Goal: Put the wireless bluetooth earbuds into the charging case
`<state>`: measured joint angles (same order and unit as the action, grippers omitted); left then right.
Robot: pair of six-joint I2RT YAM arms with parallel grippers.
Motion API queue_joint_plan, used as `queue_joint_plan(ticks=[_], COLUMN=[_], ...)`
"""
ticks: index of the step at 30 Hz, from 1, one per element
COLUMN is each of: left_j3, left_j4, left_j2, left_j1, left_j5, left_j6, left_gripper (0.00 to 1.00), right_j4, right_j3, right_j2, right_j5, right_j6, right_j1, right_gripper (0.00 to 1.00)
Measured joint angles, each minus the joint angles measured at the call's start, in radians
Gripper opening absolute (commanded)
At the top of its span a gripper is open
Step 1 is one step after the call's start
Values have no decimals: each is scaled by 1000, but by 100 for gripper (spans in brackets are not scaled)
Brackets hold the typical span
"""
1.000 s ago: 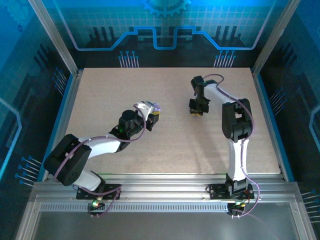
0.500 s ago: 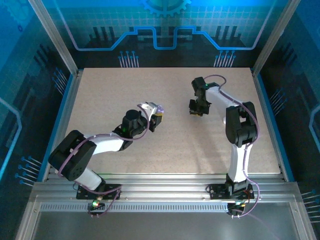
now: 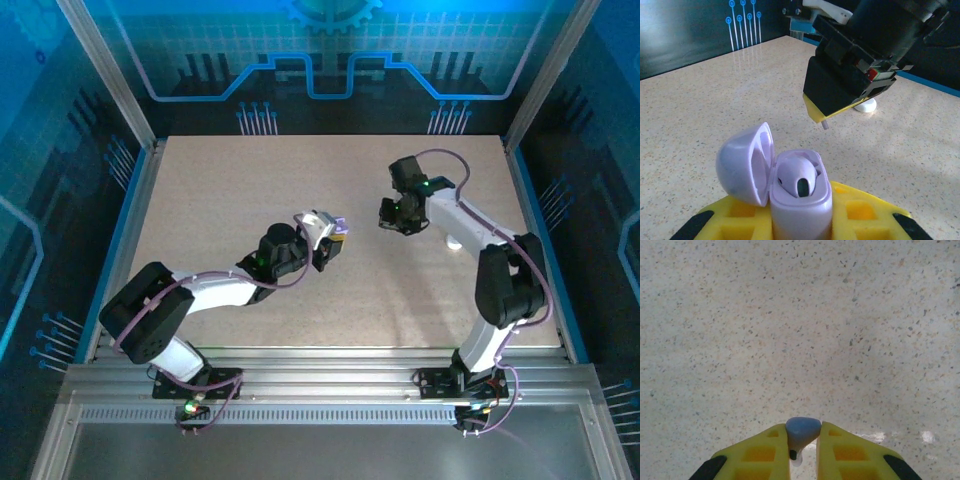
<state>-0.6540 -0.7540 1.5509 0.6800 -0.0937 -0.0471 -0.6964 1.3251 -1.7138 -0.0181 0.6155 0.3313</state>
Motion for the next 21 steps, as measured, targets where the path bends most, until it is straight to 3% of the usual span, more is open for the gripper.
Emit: queue_joint_plan(ticks=[21], left_j3=[-11], left_j4=[78], left_j2=[-42], left_j1=[33], left_j5=[11], left_j6=[-8], left_gripper=[17], right_j4=[183], right_j3=[-185], right_j2=[234], right_j5=[26], right_j6=[14], right_j1=[57], right_gripper=[16])
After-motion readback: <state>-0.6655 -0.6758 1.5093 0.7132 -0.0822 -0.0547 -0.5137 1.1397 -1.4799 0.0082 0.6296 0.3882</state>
